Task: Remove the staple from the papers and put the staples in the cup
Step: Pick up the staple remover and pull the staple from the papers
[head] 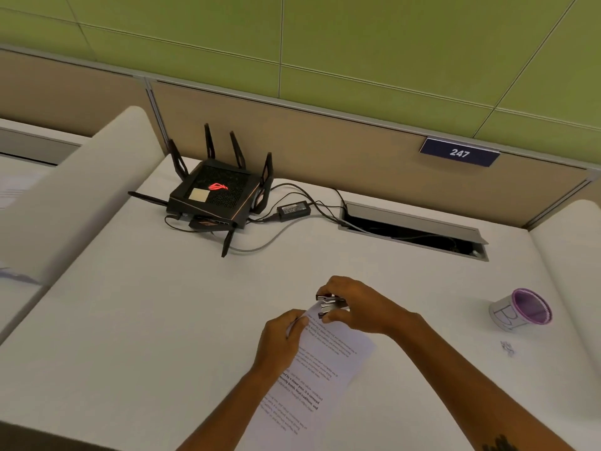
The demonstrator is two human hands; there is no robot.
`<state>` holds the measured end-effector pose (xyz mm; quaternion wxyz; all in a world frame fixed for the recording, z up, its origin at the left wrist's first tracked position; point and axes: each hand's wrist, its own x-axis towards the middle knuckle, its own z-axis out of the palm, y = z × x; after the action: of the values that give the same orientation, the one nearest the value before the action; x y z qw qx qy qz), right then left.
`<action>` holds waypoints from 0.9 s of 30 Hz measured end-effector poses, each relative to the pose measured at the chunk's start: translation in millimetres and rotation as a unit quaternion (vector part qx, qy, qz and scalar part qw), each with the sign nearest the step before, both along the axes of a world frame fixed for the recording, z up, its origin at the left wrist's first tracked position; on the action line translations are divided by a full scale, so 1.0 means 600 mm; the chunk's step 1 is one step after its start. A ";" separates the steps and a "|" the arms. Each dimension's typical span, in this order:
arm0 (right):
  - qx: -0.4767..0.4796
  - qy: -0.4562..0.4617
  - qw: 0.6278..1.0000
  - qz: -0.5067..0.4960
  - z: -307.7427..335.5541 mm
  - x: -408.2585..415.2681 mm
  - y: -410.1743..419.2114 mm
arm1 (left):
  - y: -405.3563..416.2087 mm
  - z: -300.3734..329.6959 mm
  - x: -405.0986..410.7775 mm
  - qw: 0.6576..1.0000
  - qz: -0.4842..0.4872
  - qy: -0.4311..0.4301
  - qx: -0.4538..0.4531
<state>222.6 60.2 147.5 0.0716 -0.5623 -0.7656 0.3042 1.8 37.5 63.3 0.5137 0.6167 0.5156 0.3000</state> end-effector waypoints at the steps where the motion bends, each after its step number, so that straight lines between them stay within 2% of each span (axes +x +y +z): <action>1: 0.003 -0.014 1.000 0.009 0.004 -0.004 -0.001 | -0.002 0.003 -0.001 1.000 -0.005 0.002 0.004; 7: 0.009 -0.065 0.997 0.032 0.020 -0.024 -0.006 | -0.005 -0.002 -0.014 0.999 -0.019 0.016 0.023; 27: 0.022 -0.131 0.988 0.075 0.045 -0.060 -0.013 | 0.000 -0.014 -0.031 0.995 -0.048 0.027 0.079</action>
<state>186.8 52.2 174.5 -0.0399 -0.5362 -0.8151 0.2156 -17.0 37.5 54.6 0.4626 0.6876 0.4738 0.2979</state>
